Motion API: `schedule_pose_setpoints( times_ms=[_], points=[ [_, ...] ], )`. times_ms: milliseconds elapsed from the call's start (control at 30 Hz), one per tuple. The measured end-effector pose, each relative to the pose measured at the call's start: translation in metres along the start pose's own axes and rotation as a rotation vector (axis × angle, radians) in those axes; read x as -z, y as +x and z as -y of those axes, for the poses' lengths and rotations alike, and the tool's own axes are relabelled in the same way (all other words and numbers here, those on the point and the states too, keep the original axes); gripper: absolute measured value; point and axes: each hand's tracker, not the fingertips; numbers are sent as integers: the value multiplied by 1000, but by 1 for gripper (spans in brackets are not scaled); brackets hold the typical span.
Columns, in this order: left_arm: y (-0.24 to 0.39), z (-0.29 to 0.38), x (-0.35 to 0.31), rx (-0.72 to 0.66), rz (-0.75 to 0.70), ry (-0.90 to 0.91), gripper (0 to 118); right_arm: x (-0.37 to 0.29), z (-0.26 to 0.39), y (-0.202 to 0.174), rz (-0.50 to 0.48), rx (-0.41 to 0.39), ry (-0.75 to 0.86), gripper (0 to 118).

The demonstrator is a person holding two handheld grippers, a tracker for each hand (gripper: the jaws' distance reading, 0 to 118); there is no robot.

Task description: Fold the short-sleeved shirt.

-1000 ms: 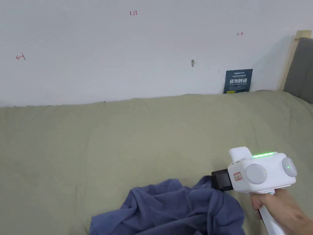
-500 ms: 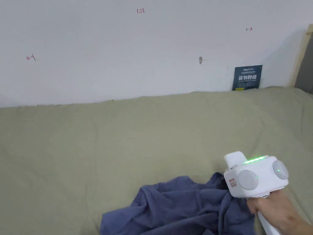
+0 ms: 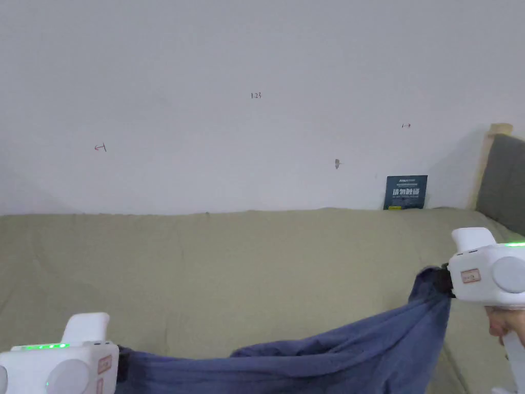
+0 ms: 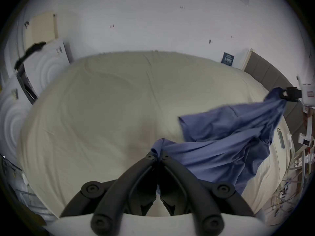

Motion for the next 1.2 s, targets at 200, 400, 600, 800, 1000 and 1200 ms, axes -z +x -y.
schedule_pose_setpoints(
  times_ms=[200, 400, 600, 800, 1000, 1200],
  points=[
    [-36, -48, -85, -37, -41, 135, 0, -98, -4, 41, -23, 102, 105, 1],
    [-25, -88, -176, -6, -56, 288, 0, -168, -20, 43, -22, 85, 215, 1],
    [-18, -109, -224, 18, -98, 368, 0, -215, -39, 38, -5, 94, 293, 1],
    [-25, -124, -228, -29, -100, 383, 0, -233, -46, 28, 7, 102, 324, 1],
    [-27, -143, -218, -35, -140, 383, 0, -220, -67, 20, 14, 83, 333, 1],
    [-28, -175, -202, -75, -148, 366, 0, -188, -99, 13, 23, 87, 328, 1]
  ],
)
